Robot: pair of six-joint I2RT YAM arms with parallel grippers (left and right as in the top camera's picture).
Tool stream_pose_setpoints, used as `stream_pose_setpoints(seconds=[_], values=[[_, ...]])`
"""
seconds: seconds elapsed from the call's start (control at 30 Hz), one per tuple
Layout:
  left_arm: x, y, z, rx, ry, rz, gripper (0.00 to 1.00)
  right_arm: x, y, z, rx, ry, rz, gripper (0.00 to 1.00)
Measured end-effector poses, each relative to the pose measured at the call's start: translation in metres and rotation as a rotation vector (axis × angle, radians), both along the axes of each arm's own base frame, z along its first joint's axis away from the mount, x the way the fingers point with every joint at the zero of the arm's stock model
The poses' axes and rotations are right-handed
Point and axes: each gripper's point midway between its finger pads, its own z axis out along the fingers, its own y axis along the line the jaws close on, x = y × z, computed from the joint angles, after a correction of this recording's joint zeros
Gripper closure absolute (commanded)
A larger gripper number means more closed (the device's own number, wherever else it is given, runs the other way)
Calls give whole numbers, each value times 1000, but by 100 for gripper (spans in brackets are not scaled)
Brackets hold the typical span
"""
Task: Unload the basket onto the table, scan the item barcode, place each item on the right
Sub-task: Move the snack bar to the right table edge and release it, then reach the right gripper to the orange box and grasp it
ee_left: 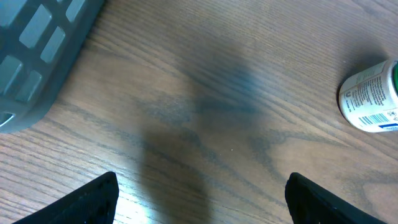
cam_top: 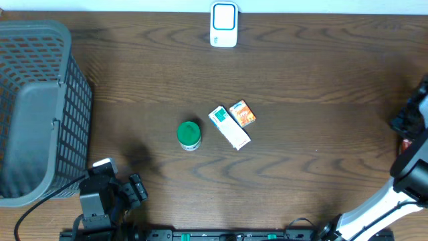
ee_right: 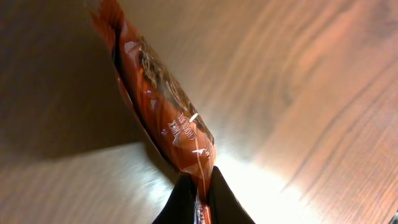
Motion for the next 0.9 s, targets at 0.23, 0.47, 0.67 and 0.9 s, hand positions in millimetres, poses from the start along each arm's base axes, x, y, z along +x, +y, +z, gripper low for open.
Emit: stream_pose_setpoints(seconds=[0.23, 0.47, 0.67, 0.9], values=[[0, 0, 0, 0, 0, 0, 14, 12, -6, 30, 86, -101, -30, 1], [0, 0, 0, 0, 0, 0, 14, 76, 50, 119, 264, -455, 117, 1], [0, 0, 0, 0, 0, 0, 14, 107, 158, 149, 432, -500, 319, 1], [0, 0, 0, 0, 0, 0, 14, 115, 307, 130, 588, -370, 611, 1]])
